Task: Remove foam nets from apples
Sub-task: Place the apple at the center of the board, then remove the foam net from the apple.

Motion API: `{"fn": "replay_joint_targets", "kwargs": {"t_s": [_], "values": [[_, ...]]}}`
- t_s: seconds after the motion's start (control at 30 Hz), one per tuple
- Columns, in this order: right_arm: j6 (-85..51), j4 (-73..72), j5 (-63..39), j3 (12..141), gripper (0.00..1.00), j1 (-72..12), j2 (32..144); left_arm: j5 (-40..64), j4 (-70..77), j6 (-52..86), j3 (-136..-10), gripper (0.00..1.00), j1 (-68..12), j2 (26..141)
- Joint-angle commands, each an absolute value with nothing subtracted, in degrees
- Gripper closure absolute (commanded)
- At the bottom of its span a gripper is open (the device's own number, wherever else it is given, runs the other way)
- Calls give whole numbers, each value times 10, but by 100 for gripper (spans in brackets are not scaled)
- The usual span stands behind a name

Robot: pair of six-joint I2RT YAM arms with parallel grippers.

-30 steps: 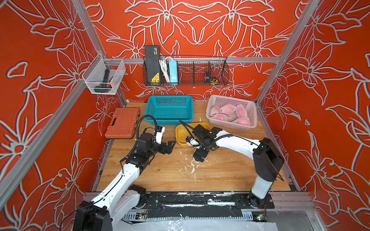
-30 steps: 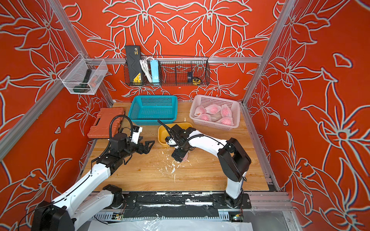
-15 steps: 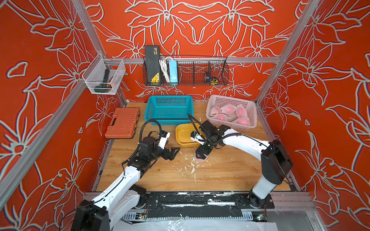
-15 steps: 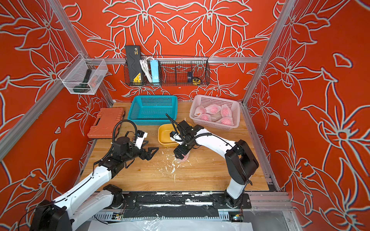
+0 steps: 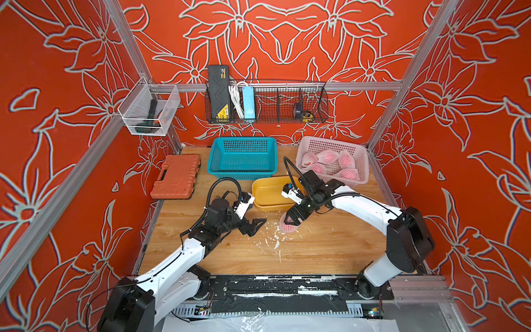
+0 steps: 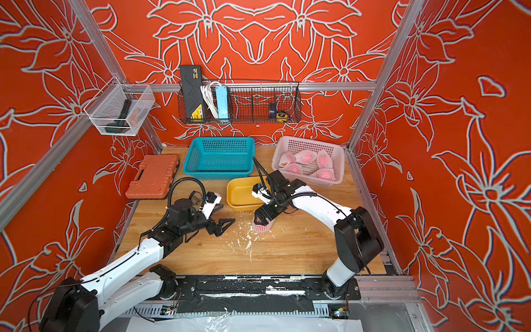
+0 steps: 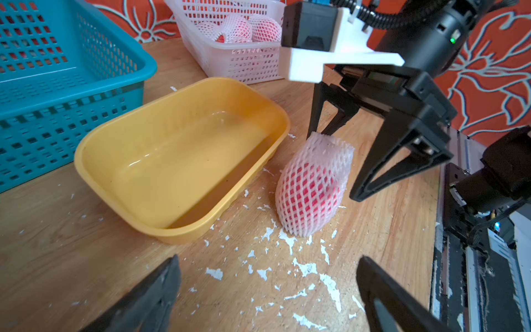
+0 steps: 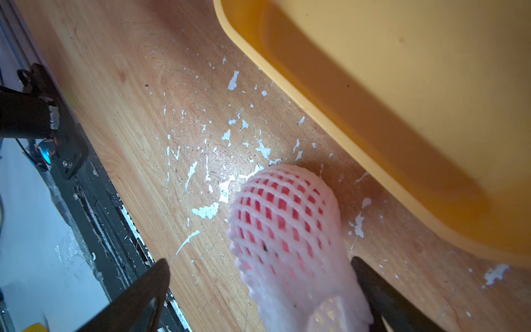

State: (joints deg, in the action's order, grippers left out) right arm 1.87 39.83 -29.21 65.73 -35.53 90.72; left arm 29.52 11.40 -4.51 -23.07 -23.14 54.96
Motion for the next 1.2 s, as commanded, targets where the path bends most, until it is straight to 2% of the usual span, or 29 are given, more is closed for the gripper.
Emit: {"fn": "replay_joint_targets", "kwargs": {"t_s": [0.0, 0.37, 0.57, 0.87, 1.17], "values": [[-1, 383, -342, 641, 4, -334, 878, 313, 159, -85, -226, 7, -248, 561], [-54, 316, -464, 570, 10, -275, 854, 354, 239, -139, -263, 12, -295, 686], [-71, 299, -484, 554, 12, -259, 840, 378, 277, -140, -293, 15, -319, 745], [-64, 310, -501, 538, 15, -251, 820, 425, 284, -162, -356, 30, -344, 855], [-58, 318, -512, 536, 18, -245, 832, 429, 296, -150, -409, 33, -357, 930]]}}
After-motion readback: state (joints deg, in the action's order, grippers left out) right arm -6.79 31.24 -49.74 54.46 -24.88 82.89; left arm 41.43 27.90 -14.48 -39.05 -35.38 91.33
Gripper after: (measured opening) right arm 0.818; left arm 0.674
